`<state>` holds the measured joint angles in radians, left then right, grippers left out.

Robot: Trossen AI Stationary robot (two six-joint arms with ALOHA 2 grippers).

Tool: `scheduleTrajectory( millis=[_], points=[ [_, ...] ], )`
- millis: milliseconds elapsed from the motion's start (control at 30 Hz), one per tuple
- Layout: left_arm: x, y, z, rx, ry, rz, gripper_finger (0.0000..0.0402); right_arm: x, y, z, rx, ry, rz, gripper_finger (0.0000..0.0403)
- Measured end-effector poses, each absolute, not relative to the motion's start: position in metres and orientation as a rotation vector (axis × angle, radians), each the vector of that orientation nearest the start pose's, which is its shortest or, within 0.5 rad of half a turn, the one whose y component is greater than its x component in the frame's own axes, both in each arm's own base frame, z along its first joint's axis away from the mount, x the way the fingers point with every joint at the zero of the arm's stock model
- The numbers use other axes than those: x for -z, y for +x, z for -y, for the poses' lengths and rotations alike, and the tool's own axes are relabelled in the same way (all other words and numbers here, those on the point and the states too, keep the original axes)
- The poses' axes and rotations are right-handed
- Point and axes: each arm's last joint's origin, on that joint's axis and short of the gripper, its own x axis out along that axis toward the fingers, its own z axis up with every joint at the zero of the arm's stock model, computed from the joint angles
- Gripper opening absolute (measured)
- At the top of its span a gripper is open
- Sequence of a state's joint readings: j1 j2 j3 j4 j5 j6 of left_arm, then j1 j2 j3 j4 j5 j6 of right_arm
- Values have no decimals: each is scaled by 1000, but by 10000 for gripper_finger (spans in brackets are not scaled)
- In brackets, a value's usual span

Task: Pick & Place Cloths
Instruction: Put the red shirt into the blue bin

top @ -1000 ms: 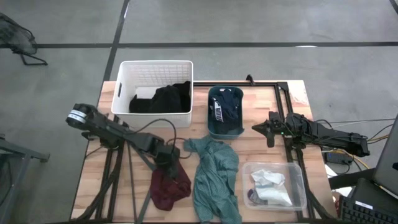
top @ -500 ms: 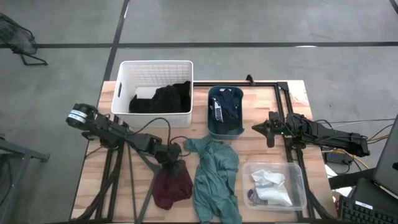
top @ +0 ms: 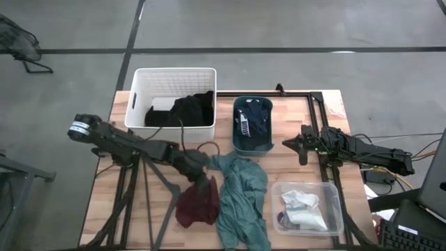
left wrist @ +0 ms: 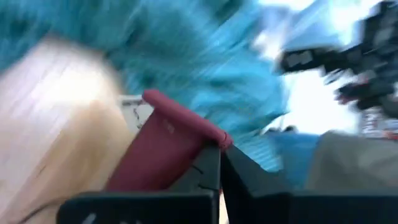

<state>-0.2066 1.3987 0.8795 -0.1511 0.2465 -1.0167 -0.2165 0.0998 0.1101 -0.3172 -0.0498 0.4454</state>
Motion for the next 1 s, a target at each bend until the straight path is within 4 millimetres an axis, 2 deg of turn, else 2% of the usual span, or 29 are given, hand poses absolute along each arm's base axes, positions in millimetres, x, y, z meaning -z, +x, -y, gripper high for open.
scheduleTrajectory(
  millis=[200, 400, 500, 733, 1000],
  points=[
    [-297, 287, 47, 111, -931, -599, 2, -163, 92, 19, 222, 416, -270, 8],
    [-348, 288, 17, 74, -880, -385, 2, -163, 92, 19, 216, 374, -273, 8],
    [-365, 292, 6, 61, -866, -322, 2, -169, 94, 19, 210, 402, -211, 8],
    [-392, 308, -14, -13, -892, -202, 1, -203, 97, 22, 176, 760, 185, 8],
    [-423, 343, -29, 107, -875, -76, 3, -226, 95, 22, 80, 923, 443, 8]
  ],
)
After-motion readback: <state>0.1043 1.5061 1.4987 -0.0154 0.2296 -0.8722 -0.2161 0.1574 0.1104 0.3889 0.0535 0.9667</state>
